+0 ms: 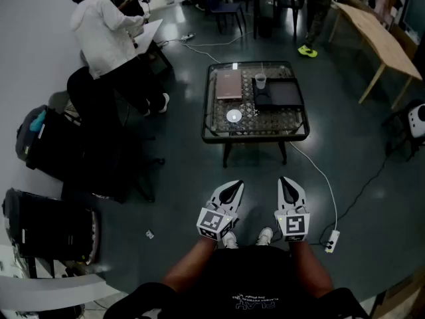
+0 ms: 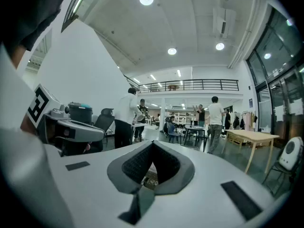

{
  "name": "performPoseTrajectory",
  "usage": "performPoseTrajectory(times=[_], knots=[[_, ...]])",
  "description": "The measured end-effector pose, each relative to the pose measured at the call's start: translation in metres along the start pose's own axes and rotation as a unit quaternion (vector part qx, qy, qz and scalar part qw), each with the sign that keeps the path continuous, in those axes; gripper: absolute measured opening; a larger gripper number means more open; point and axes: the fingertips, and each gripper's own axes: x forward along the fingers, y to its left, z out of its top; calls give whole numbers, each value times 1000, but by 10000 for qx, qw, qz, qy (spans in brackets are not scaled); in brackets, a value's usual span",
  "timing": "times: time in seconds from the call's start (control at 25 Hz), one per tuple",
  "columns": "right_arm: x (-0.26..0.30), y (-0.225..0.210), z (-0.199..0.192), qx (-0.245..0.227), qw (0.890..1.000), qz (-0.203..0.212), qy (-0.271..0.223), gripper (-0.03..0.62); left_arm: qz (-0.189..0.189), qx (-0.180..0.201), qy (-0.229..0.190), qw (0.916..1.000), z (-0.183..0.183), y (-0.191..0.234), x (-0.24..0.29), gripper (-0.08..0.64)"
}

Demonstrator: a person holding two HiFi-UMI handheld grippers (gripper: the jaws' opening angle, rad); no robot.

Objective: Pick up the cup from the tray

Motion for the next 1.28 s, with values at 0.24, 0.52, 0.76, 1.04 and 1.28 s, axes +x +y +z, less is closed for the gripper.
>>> performPoseTrajectory(times=[0.24,0.52,0.76,1.04,1.28], knots=[[0,-13,-4,90,9999,49,-17,9,11,103,-27,9999,3,-9,12,9],[-9,-28,-6,257,9995,99,-169,9,37,195,-49,9998,9,-21,21,9],[-9,-36,-12,441,9982,278,-298,9,196,269,-71,9994,13,-25,26,9],[-8,-55,-1,449,9979,340,-304,9,321,300,-47,9990,13,-36,37,9],[-7,-71,7,392,9974,394,-451,9,373,365,-134,9985,18,-45,50,9]])
